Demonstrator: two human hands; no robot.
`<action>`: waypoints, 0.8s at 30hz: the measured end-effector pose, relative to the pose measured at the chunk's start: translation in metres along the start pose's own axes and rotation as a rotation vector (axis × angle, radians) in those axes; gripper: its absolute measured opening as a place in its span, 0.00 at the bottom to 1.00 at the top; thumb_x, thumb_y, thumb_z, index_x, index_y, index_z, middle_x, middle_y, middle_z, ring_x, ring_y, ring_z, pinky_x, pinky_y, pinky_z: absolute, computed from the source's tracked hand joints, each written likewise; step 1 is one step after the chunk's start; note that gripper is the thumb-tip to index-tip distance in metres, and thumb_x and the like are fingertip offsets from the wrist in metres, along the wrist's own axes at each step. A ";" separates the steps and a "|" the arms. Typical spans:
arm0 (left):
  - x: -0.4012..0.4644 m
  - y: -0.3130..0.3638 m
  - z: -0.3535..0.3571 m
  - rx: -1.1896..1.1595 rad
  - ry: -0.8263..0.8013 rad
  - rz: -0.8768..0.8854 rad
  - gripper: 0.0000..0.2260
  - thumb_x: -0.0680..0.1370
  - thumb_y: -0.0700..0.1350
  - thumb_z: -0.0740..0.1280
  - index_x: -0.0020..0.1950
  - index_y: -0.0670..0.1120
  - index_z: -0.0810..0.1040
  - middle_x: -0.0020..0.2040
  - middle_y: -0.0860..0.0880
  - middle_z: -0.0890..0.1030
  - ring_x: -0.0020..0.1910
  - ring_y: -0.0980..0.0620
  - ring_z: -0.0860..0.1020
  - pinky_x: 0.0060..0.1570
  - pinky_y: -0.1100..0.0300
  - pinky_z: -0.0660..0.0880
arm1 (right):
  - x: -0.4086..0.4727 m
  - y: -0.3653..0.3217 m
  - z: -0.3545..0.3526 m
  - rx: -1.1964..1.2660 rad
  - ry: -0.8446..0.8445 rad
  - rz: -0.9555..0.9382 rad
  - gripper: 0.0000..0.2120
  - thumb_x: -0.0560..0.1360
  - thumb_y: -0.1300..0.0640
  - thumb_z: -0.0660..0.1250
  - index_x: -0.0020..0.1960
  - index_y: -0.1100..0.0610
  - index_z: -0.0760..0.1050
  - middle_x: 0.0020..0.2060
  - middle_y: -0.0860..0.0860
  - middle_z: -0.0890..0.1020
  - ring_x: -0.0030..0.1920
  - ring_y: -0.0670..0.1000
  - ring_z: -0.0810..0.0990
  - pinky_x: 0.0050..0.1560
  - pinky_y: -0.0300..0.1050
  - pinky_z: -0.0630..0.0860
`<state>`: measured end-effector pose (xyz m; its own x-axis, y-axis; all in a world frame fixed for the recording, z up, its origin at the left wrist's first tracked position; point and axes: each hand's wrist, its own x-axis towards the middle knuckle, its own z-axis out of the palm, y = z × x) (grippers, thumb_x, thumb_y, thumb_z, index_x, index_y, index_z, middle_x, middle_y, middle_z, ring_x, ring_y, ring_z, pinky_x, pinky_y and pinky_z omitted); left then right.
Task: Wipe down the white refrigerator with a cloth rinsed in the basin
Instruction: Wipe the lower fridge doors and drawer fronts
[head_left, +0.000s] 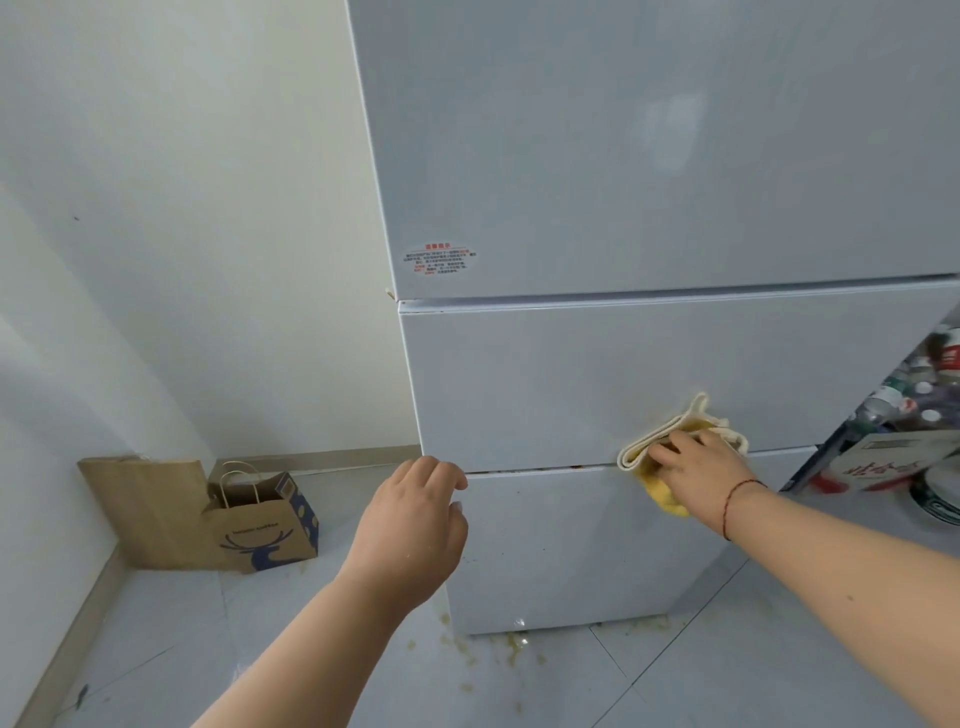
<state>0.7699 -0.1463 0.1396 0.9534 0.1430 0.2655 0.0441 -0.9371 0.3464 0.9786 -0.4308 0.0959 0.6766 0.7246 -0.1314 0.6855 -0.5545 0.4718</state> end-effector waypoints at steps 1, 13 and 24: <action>-0.001 0.002 -0.001 -0.029 -0.010 -0.023 0.11 0.78 0.42 0.62 0.59 0.48 0.76 0.53 0.52 0.77 0.55 0.51 0.75 0.50 0.61 0.70 | -0.006 0.003 0.001 0.078 -0.112 0.139 0.17 0.63 0.57 0.75 0.52 0.54 0.81 0.57 0.49 0.75 0.58 0.55 0.75 0.52 0.51 0.73; -0.011 0.009 -0.006 -0.686 -0.201 -0.649 0.08 0.79 0.52 0.63 0.50 0.48 0.76 0.48 0.51 0.80 0.47 0.49 0.78 0.51 0.54 0.77 | -0.037 -0.095 -0.099 2.587 -0.356 0.508 0.25 0.64 0.52 0.78 0.55 0.65 0.81 0.53 0.64 0.82 0.49 0.60 0.84 0.43 0.52 0.83; -0.029 -0.008 -0.019 -1.214 -0.030 -1.039 0.17 0.79 0.51 0.67 0.63 0.44 0.74 0.59 0.45 0.78 0.54 0.46 0.79 0.56 0.47 0.79 | 0.014 -0.151 -0.153 2.826 -0.696 0.255 0.23 0.77 0.46 0.60 0.49 0.65 0.84 0.52 0.63 0.83 0.49 0.61 0.84 0.47 0.57 0.81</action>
<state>0.7364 -0.1371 0.1460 0.6679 0.5088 -0.5431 0.4097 0.3579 0.8391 0.8438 -0.2743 0.1563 0.3501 0.7847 -0.5115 -0.8673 0.0653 -0.4934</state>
